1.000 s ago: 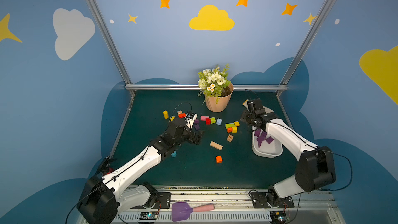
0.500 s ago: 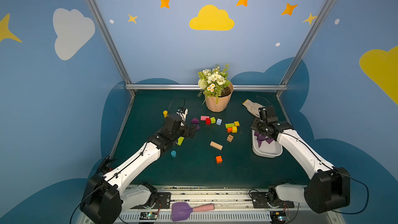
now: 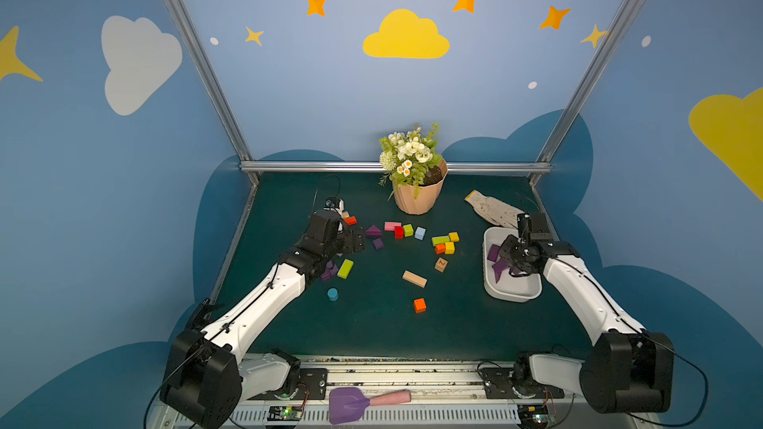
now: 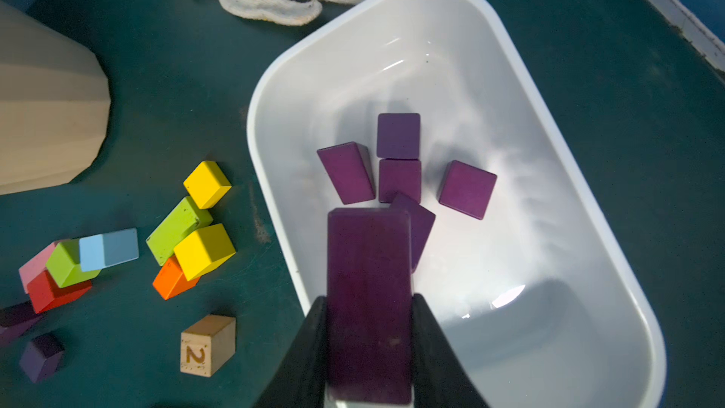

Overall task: Pick purple bricks into the storage bin
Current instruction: Place the building block in the storage box.

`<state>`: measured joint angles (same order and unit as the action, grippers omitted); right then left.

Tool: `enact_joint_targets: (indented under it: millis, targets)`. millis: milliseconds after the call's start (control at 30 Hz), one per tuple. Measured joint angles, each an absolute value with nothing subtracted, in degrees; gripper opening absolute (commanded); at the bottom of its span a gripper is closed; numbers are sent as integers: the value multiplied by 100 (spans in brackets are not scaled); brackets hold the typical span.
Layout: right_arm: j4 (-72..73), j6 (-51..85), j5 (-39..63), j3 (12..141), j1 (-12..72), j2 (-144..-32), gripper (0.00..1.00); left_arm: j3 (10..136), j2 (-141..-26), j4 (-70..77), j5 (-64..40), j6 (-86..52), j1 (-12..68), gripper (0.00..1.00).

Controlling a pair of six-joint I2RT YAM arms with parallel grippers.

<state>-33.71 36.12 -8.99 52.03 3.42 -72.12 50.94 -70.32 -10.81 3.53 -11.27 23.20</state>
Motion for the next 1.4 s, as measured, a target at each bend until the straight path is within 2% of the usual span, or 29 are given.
enact_joint_targets:
  millis: [433,933,1067,1200,1400]
  targets:
    - [-3138,3564,-427,5120,-528,-7791,28,5111,-7116,-1142,355,-1247,2137,100]
    - [-2980,3444,-272,5426,-812,-8882,30,5111,-7172,-1164,351,-1251,2049,100]
    - [-2993,3433,-263,5631,-823,-9063,37,5111,-7240,-1166,349,-1253,2034,100]
    - [-3039,3406,-252,5725,-845,-9085,47,5111,-7279,-1186,349,-1258,2025,100]
    - [-3114,3378,-255,5833,-854,-9085,52,5122,-7299,-1190,338,-1269,1999,100]
